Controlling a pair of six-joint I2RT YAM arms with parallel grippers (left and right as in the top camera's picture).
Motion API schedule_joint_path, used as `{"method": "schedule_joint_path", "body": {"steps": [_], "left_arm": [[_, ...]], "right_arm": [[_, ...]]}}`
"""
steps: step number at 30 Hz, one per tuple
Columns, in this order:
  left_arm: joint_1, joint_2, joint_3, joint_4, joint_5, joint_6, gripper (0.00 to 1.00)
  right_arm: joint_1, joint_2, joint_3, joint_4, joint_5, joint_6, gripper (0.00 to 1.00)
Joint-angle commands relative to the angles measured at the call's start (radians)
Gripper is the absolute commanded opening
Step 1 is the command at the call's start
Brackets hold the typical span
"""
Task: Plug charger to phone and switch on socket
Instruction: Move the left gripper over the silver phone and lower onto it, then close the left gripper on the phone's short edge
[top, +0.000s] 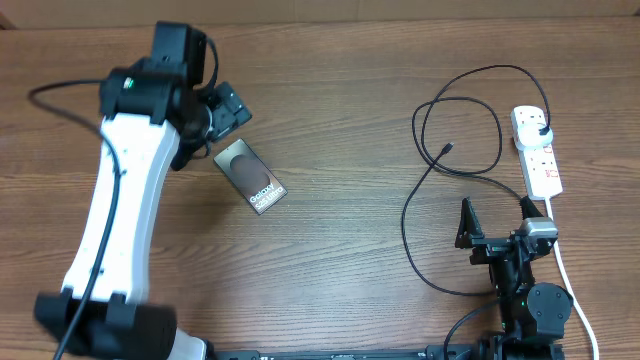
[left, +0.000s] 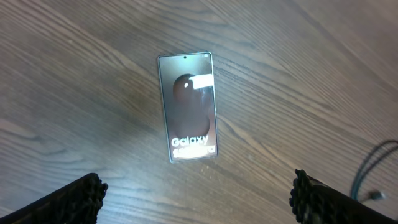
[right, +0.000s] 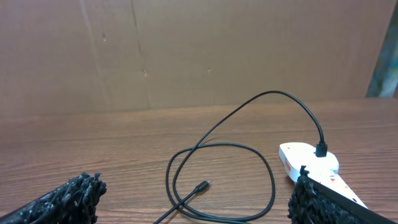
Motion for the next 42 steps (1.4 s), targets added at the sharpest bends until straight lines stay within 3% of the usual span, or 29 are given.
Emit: {"method": "schedule_joint_path", "body": {"steps": [1, 27, 34, 42], "left_arm": [[-0.002, 0.112, 0.045, -0.016, 0.031, -0.041, 1.00], [-0.003, 0.405, 0.041, 0.012, 0.053, -0.074, 1.00], [-0.003, 0.492, 0.040, 0.061, 0.139, 0.037, 0.99], [-0.003, 0.556, 0.040, 0.076, 0.156, 0.040, 0.99]], "right_arm": [[0.004, -0.011, -0.011, 0.005, -0.005, -0.004, 1.00], [0.004, -0.011, -0.011, 0.005, -0.005, -0.004, 1.00], [0.004, -0.011, -0.011, 0.005, -0.005, -0.004, 1.00], [0.004, -0.011, -0.011, 0.005, -0.005, -0.004, 1.00]]}}
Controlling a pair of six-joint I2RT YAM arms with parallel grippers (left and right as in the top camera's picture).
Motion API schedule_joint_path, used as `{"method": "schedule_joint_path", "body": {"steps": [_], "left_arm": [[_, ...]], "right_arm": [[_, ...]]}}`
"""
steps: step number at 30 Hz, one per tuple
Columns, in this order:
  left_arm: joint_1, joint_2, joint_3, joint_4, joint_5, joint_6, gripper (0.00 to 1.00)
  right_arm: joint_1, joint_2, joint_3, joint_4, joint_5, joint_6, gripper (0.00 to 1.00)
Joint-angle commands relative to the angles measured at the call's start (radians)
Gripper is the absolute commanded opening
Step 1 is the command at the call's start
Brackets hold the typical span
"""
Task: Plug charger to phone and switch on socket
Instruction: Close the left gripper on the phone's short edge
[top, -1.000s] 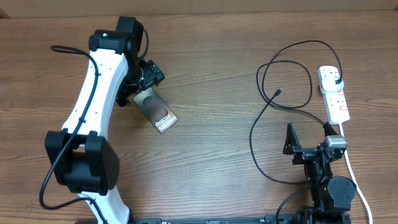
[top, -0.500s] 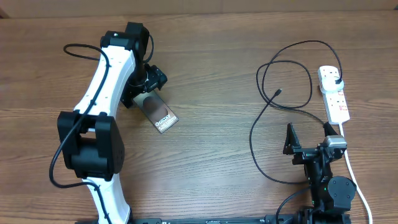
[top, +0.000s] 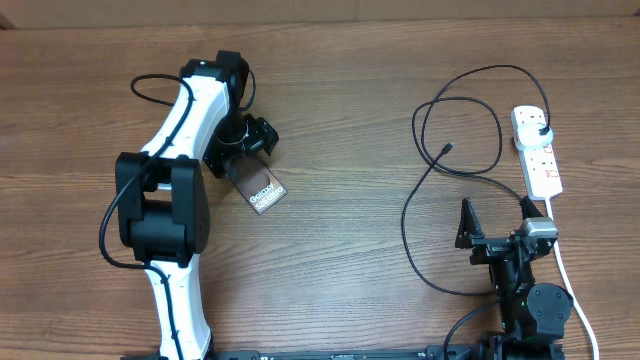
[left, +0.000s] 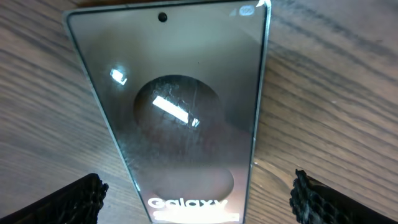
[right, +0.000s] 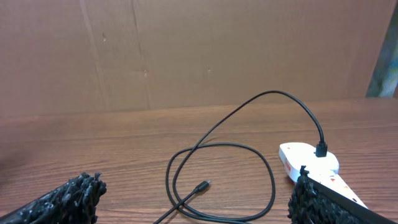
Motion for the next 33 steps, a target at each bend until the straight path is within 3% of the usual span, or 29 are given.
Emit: {"method": "schedule_joint_path", "body": {"steps": [1, 19, 33], "left_arm": [[-0.003, 0.030, 0.020, -0.004, 0.021, 0.026, 1.00], [-0.003, 0.044, -0.012, -0.006, -0.061, -0.005, 1.00], [-0.003, 0.044, -0.165, 0.110, -0.056, -0.028, 1.00]], "right_arm": [[0.004, -0.011, -0.011, 0.005, -0.005, -0.005, 1.00], [0.004, -0.011, -0.010, 0.005, -0.005, -0.005, 1.00], [0.004, -0.011, -0.011, 0.005, -0.005, -0.005, 1.00]]}}
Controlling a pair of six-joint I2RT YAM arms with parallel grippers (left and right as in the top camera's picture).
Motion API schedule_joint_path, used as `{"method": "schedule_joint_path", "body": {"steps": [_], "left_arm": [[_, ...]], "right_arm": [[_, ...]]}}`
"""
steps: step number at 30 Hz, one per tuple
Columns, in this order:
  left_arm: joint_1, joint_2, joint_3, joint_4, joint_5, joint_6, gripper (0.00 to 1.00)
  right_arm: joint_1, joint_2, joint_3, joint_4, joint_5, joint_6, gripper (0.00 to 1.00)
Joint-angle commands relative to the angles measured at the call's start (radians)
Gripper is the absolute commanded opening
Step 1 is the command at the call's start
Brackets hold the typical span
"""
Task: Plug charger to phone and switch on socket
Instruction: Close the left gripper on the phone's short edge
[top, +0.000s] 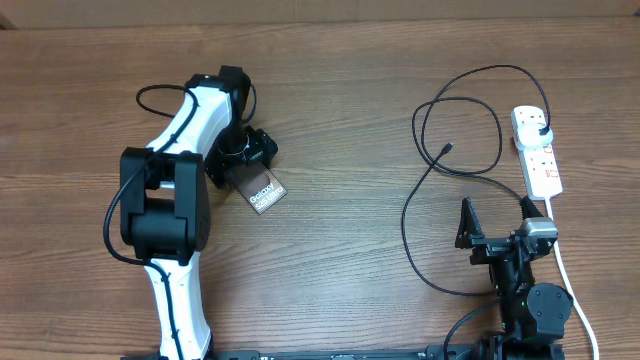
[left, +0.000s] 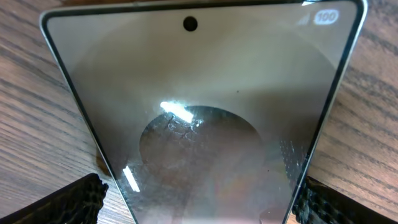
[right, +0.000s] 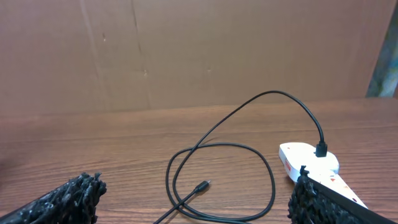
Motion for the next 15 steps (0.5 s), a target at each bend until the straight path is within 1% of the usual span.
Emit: {"method": "schedule_joint_path", "body": {"steps": [1, 7, 12, 15], "left_arm": [[-0.003, 0.031, -0.059, 0.010, -0.031, -0.015, 1.00], [-0.003, 0.031, -0.061, 0.019, -0.005, -0.014, 0.99], [-0.003, 0.030, -0.061, 0.025, -0.004, -0.014, 0.85], [-0.003, 0.030, -0.061, 0.025, -0.004, -0.014, 0.80]], "right_arm": [[0.004, -0.011, -0.011, 0.004, -0.005, -0.005, 1.00], [0.004, -0.011, -0.011, 0.004, -0.005, -0.005, 1.00], [0.004, -0.011, -0.011, 0.004, -0.005, -0.005, 1.00], [0.004, -0.011, -0.011, 0.004, -0.005, -0.005, 1.00]]}}
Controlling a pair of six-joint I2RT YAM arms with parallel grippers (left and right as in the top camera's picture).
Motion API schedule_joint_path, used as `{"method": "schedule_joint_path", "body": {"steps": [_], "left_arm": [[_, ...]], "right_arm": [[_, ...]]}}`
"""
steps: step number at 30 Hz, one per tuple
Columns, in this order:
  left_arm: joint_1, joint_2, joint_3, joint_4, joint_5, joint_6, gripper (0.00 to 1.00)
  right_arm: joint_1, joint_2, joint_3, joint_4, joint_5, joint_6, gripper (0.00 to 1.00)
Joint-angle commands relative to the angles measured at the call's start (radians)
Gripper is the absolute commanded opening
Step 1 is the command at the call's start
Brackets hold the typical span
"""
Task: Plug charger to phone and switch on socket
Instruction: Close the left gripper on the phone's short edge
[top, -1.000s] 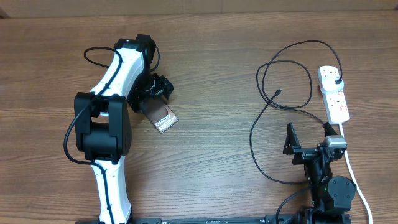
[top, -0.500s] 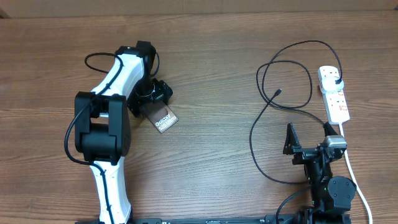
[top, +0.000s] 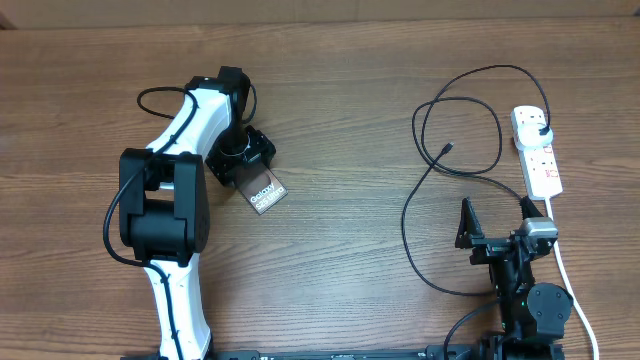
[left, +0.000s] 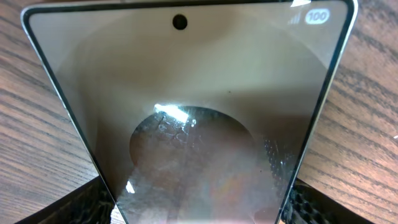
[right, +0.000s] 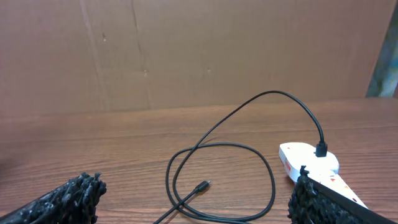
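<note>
A dark phone (top: 266, 192) with "Galaxy" on its screen lies on the wooden table (top: 340, 220), left of centre. My left gripper (top: 240, 158) is down over its top end. In the left wrist view the phone (left: 186, 112) fills the frame, and the left gripper (left: 196, 208) has its fingers (left: 84, 202) pressed against both long edges. The black charger cable (top: 462, 120) loops at the right, its free plug tip (top: 446, 149) lying bare, also seen as the tip (right: 202, 186). My right gripper (top: 497, 225) rests open at the front right.
A white socket strip (top: 536, 152) lies at the far right with the charger's plug in its far end, also seen as the strip (right: 311, 163). A brown cardboard wall (right: 199, 50) stands behind the table. The strip's white lead (top: 570, 280) runs toward the front edge.
The left fingers have come in from a small gap to touch the phone's two long edges. The phone looks slightly larger in the wrist view. The right arm has not moved.
My left gripper was open well above the phone, which lay whole in its view. Then it was low over the phone's top end, then lower, with its fingers flanking the screen. Now they are against the phone's sides. The right arm, cable and strip stayed put.
</note>
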Motion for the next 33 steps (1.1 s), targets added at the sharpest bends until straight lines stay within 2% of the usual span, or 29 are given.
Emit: {"method": "schedule_joint_path", "body": {"steps": [1, 8, 20, 26, 33], "left_arm": [[-0.003, 0.038, -0.043, -0.002, -0.029, -0.010, 0.78], [0.003, 0.038, -0.042, 0.011, -0.040, -0.007, 0.78], [0.028, 0.038, -0.042, 0.080, -0.040, 0.134, 0.74], [0.030, 0.038, -0.039, 0.067, -0.027, 0.145, 0.74], [0.032, 0.038, 0.024, -0.028, -0.025, 0.163, 0.71]], "right_arm": [[0.004, -0.011, -0.011, 0.005, -0.005, -0.004, 1.00], [0.004, -0.011, -0.011, 0.005, -0.005, -0.004, 1.00], [0.004, -0.011, -0.011, 0.005, -0.005, -0.004, 1.00], [0.004, -0.011, -0.011, 0.005, -0.005, -0.004, 1.00], [0.004, -0.011, -0.010, 0.005, -0.005, -0.004, 1.00]]}}
